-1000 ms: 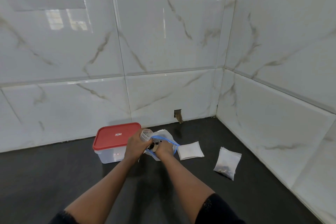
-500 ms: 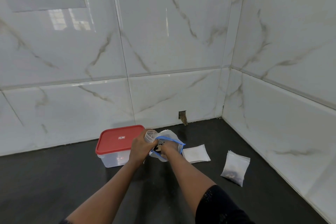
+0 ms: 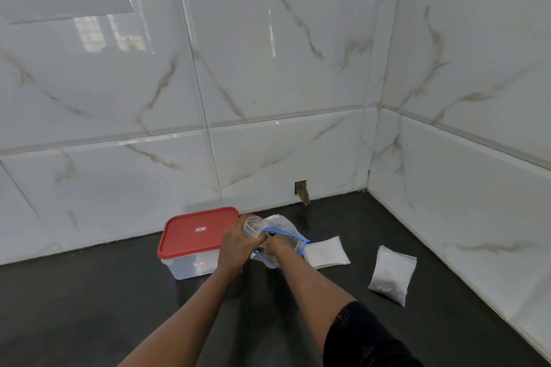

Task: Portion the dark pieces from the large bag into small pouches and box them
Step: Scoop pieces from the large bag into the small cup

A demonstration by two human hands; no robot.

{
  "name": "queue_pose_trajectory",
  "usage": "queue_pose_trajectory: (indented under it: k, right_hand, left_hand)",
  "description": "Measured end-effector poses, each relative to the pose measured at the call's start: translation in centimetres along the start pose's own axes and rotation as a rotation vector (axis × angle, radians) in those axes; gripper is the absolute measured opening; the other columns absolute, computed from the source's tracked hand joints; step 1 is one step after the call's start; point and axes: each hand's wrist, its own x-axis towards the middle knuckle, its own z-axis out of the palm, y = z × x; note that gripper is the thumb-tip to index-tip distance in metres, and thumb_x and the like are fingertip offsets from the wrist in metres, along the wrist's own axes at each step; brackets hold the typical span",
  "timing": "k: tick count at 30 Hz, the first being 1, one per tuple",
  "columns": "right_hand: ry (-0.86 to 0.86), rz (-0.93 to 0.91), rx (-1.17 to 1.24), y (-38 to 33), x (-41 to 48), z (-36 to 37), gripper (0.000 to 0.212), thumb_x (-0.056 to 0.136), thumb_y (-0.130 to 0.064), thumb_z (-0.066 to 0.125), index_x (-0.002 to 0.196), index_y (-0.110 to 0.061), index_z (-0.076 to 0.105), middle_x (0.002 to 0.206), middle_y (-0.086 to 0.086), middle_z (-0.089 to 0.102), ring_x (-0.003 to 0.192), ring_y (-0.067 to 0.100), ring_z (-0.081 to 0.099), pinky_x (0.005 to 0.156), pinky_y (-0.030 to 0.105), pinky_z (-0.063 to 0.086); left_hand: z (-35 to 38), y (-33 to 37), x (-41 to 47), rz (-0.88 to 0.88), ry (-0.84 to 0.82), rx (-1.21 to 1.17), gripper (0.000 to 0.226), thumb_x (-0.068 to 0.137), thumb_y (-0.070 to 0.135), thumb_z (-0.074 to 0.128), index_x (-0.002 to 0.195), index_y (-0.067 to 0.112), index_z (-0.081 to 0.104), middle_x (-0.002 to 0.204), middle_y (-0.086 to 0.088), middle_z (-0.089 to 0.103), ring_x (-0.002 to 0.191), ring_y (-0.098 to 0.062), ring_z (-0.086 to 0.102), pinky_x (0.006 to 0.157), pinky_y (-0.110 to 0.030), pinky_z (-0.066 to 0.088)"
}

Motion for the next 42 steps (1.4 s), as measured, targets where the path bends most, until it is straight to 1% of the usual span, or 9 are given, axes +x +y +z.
queue_pose_trajectory:
  k: [2,8,14,19,22,30,34,39,42]
  right_hand:
    - [0.023,0.030,-0.043,0.1,0.2,-0.3,0.046,0.096,-0.015,0.050,0.139,-0.007,0.037,0.133,0.015,0.050,0.122,0.028,0.052,0.102,0.033,0.046]
    - [0.001,-0.057,0.098,0.5,-0.5,-0.7,0.039,0.100,-0.006,0.036,0.138,0.000,0.038,0.138,0.016,0.049,0.123,0.028,0.054,0.099,0.035,0.049]
    - [0.112,0.008,0.075,0.2,-0.1,-0.3,0.033,0.096,-0.016,0.048,0.128,-0.007,0.047,0.124,0.014,0.056,0.113,0.028,0.057,0.098,0.037,0.050]
    - [0.163,0.015,0.138,-0.2,-2.0,-1.8,0.029,0.101,-0.013,0.037,0.125,-0.007,0.051,0.122,0.014,0.059,0.102,0.026,0.060,0.074,0.029,0.057]
    - [0.195,-0.022,0.109,0.0,-2.1,-2.3,0.033,0.100,-0.010,0.035,0.129,-0.004,0.048,0.124,0.016,0.057,0.107,0.028,0.061,0.087,0.037,0.056]
    - [0.300,-0.154,-0.255,-0.9,-3.1,-4.9,0.036,0.093,-0.003,0.050,0.129,-0.006,0.051,0.130,0.013,0.051,0.107,0.027,0.062,0.090,0.034,0.055]
    - [0.257,-0.175,-0.186,-1.3,-4.5,-6.5,0.035,0.091,-0.001,0.056,0.126,-0.002,0.055,0.126,0.014,0.055,0.102,0.028,0.065,0.082,0.032,0.058]
    - [0.201,-0.139,-0.147,-1.9,-5.7,-7.8,0.035,0.086,0.002,0.061,0.121,0.001,0.058,0.126,0.017,0.054,0.100,0.032,0.067,0.075,0.033,0.060]
    - [0.167,-0.120,-0.140,-2.4,-6.0,-8.8,0.028,0.087,0.004,0.059,0.115,0.005,0.059,0.113,0.017,0.061,0.097,0.032,0.068,0.077,0.035,0.060]
  left_hand:
    - [0.0,0.3,-0.1,0.005,0.005,-0.002,0.035,0.075,0.019,0.076,0.107,0.014,0.062,0.091,0.005,0.065,0.081,-0.009,0.061,0.063,-0.003,0.041]
    - [0.0,0.3,-0.1,-0.002,0.016,-0.018,0.035,0.076,0.017,0.075,0.108,0.013,0.062,0.091,0.006,0.063,0.080,-0.009,0.059,0.061,-0.001,0.040]
    - [1.0,0.6,-0.1,-0.017,0.034,-0.011,0.037,0.076,0.015,0.074,0.110,0.012,0.061,0.096,0.002,0.063,0.085,-0.013,0.058,0.067,-0.010,0.039]
    - [1.5,1.2,-0.4,-0.036,0.044,-0.014,0.036,0.077,0.017,0.073,0.111,0.014,0.060,0.099,0.000,0.064,0.087,-0.015,0.059,0.072,-0.022,0.043]
    - [1.5,1.5,-0.3,-0.049,0.046,0.010,0.037,0.079,0.019,0.071,0.113,0.014,0.059,0.102,-0.004,0.065,0.087,-0.015,0.056,0.072,-0.023,0.042]
    - [1.2,1.4,-0.4,-0.076,0.053,0.040,0.037,0.081,0.022,0.069,0.115,0.012,0.059,0.105,-0.007,0.065,0.088,-0.017,0.057,0.065,-0.020,0.042]
    - [1.3,1.7,-0.8,-0.092,0.056,0.037,0.038,0.082,0.023,0.068,0.117,0.011,0.058,0.108,-0.009,0.065,0.090,-0.021,0.059,0.069,-0.026,0.046]
    - [1.5,1.5,-1.2,-0.101,0.049,0.032,0.042,0.081,0.022,0.069,0.120,0.011,0.057,0.111,-0.010,0.065,0.088,-0.017,0.058,0.059,-0.016,0.042]
    - [1.6,1.5,-1.3,-0.136,0.051,0.009,0.045,0.080,0.024,0.071,0.121,0.012,0.056,0.113,-0.009,0.065,0.094,-0.023,0.061,0.068,-0.026,0.050]
